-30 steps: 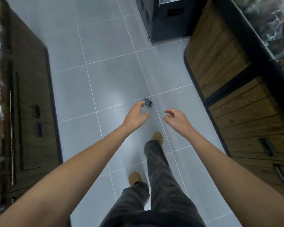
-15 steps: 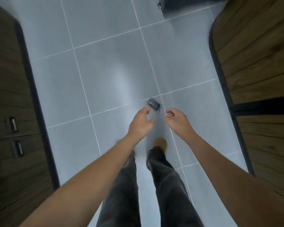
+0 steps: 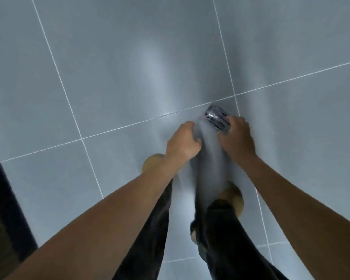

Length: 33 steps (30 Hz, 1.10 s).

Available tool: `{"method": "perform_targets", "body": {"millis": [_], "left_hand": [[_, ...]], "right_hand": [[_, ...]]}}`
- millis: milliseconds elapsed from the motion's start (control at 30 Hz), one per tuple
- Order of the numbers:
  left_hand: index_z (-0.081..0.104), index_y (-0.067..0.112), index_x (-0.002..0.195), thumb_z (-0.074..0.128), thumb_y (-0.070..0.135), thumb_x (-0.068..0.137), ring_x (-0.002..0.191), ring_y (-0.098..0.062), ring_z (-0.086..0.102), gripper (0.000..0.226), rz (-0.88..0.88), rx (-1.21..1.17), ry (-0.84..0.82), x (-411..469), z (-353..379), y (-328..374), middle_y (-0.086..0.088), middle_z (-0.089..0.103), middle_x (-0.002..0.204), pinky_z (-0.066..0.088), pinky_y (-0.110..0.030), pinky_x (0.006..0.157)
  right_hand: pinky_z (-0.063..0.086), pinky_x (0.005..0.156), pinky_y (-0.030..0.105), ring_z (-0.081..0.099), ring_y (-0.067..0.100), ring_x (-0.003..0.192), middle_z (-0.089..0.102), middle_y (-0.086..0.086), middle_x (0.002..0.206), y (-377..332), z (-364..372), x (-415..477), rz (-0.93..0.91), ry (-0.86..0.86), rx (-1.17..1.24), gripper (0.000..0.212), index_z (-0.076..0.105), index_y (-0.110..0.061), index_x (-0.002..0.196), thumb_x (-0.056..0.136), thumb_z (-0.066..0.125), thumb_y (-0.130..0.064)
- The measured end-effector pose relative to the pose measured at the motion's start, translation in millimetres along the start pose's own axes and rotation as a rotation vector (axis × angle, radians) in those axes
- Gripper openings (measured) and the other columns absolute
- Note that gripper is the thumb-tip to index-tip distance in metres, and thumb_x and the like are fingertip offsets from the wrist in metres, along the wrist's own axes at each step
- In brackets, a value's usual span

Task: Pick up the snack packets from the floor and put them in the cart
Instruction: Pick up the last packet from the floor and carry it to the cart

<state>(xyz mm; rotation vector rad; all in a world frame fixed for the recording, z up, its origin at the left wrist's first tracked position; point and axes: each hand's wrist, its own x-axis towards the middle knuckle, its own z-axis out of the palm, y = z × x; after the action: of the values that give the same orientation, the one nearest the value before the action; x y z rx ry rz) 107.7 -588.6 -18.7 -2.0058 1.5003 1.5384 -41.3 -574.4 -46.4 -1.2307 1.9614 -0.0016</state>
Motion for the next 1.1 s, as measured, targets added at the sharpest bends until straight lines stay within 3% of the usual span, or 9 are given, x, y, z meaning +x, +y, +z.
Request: {"method": "perform_targets", "body": {"millis": [67,200,333,467,767,867,1000,1100], "left_hand": [[0.038,0.013,0.136,0.053,0.021,0.089,0.12,-0.025,0.049,0.05,0.006,0.043,0.0,27.6,5.3,-17.0,-0.005,0.048,0.134,0.041,-0.037,0.099],[0.036,0.012,0.135,0.055,0.021,0.089,0.123,-0.025,0.047,0.05,0.016,0.059,0.003,60.9,9.9,-37.9,-0.005,0.046,0.135,0.042,-0.04,0.099],[0.029,0.015,0.143,0.055,0.021,0.09,0.128,-0.023,0.043,0.06,0.04,0.114,-0.013,73.3,3.1,-43.5,-0.003,0.041,0.141,0.04,-0.04,0.103],[0.029,0.014,0.143,0.055,0.02,0.089,0.126,-0.023,0.044,0.06,0.066,0.13,-0.003,61.3,-6.2,-29.7,-0.003,0.041,0.141,0.039,-0.04,0.103],[0.027,0.015,0.144,0.054,0.019,0.09,0.129,-0.024,0.042,0.06,0.214,0.295,-0.122,-80.5,-39.3,49.8,-0.004,0.037,0.144,0.038,-0.04,0.103],[0.025,0.016,0.145,0.054,0.018,0.091,0.133,-0.022,0.037,0.061,0.327,0.371,-0.194,-143.6,-55.5,89.4,-0.003,0.032,0.148,0.035,-0.038,0.106],[0.022,0.017,0.148,0.054,0.018,0.091,0.135,-0.02,0.035,0.065,0.458,0.469,-0.298,-223.0,-71.2,142.2,-0.001,0.029,0.15,0.035,-0.04,0.108],[0.022,0.016,0.147,0.056,0.019,0.091,0.133,-0.02,0.038,0.066,0.541,0.565,-0.369,-276.2,-78.2,175.8,-0.001,0.033,0.148,0.036,-0.039,0.107]], "right_hand": [[0.03,0.102,0.043,0.043,0.043,0.121,0.048,0.026,0.13,8.3,31.7,33.5,-0.062,0.043,-0.13,0.066,0.046,0.001,0.133,0.074,0.059,-0.027],[0.023,0.108,0.049,0.025,0.04,0.137,0.024,0.023,0.151,11.7,73.2,75.3,0.019,0.021,-0.27,0.093,0.02,-0.007,0.149,0.077,0.07,-0.037],[0.033,0.096,0.05,0.04,0.04,0.122,0.04,0.024,0.137,11.0,86.2,92.5,0.038,0.152,-0.359,0.075,0.029,-0.01,0.145,0.087,0.059,-0.048],[0.041,0.091,0.047,0.047,0.041,0.115,0.048,0.02,0.128,5.2,70.8,76.6,0.062,0.047,-0.217,0.073,0.035,-0.01,0.138,0.083,0.063,-0.048],[0.043,0.089,0.04,0.052,0.034,0.113,0.056,0.01,0.123,-8.3,-45.1,-89.4,0.2,-0.057,-0.029,0.062,0.039,-0.016,0.128,0.079,0.067,-0.041],[0.043,0.089,0.039,0.055,0.033,0.111,0.059,0.011,0.119,-15.1,-99.6,-160.0,0.305,0.003,0.093,0.06,0.039,-0.013,0.125,0.08,0.066,-0.043],[0.041,0.076,0.033,0.06,0.03,0.101,0.06,0.008,0.106,-23.0,-167.1,-258.7,0.479,0.105,0.353,0.058,0.035,-0.014,0.114,0.08,0.065,-0.051],[0.047,0.081,0.036,0.061,0.028,0.097,0.06,0.002,0.104,-23.3,-199.8,-333.9,0.586,0.172,0.558,0.055,0.031,-0.024,0.103,0.074,0.068,-0.053]]}}
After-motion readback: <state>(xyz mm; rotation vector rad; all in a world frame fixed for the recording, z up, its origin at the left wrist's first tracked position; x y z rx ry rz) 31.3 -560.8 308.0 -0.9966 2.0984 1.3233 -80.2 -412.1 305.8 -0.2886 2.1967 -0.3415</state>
